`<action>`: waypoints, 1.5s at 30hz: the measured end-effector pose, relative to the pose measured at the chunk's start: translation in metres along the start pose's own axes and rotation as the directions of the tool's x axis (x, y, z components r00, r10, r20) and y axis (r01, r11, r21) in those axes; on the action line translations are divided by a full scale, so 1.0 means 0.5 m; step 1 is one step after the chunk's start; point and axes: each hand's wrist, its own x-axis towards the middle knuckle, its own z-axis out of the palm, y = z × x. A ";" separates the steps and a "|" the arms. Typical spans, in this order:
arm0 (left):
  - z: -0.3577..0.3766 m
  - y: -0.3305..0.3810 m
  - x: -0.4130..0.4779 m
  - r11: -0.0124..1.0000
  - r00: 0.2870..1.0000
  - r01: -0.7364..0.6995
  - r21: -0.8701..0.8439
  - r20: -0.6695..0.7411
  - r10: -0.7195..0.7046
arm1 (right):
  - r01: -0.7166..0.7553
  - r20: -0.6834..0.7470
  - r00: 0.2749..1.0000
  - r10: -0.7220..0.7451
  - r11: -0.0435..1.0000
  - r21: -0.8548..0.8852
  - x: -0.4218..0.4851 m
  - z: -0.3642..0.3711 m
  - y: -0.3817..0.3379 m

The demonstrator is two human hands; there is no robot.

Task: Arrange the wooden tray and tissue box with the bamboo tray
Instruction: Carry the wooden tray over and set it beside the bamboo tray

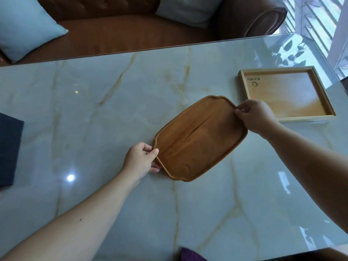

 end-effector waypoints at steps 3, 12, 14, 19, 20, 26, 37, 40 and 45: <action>0.010 -0.009 0.004 1.000 0.999 0.021 -0.002 -0.036 -0.021 | -0.006 0.019 1.000 0.006 1.000 -0.026 0.006 0.016 0.006; 0.023 -0.019 0.018 0.998 0.997 0.015 0.065 -0.081 -0.010 | -0.015 0.030 0.999 0.018 0.995 -0.095 0.025 0.049 0.029; 0.024 -0.014 0.023 0.995 0.996 -0.004 0.104 -0.085 0.013 | -0.010 0.032 0.999 0.014 0.993 -0.116 0.023 0.051 0.035; 0.020 -0.005 0.030 0.971 0.995 -0.045 0.236 -0.078 0.065 | -0.007 0.051 0.999 0.014 0.991 -0.135 0.016 0.060 0.049; 0.018 -0.004 0.031 0.967 0.994 -0.049 0.252 -0.082 0.072 | -0.005 0.050 0.999 0.012 0.991 -0.135 0.016 0.062 0.048; 0.012 0.001 0.031 0.949 0.993 -0.052 0.312 -0.086 0.082 | 0.014 0.045 0.999 -0.007 0.988 -0.151 0.025 0.069 0.034; 0.005 -0.008 0.031 0.924 0.993 -0.046 0.379 -0.080 0.082 | 0.069 0.042 0.997 -0.062 0.976 -0.206 0.032 0.076 0.033; 0.008 -0.012 0.013 0.951 0.997 0.053 0.303 -0.068 -0.033 | 0.093 0.037 0.995 -0.087 0.976 -0.198 0.033 0.077 0.031; 0.065 -0.042 -0.054 0.958 0.953 0.285 0.020 0.103 -0.285 | 0.098 0.085 0.993 -0.082 0.972 -0.213 0.041 0.084 0.012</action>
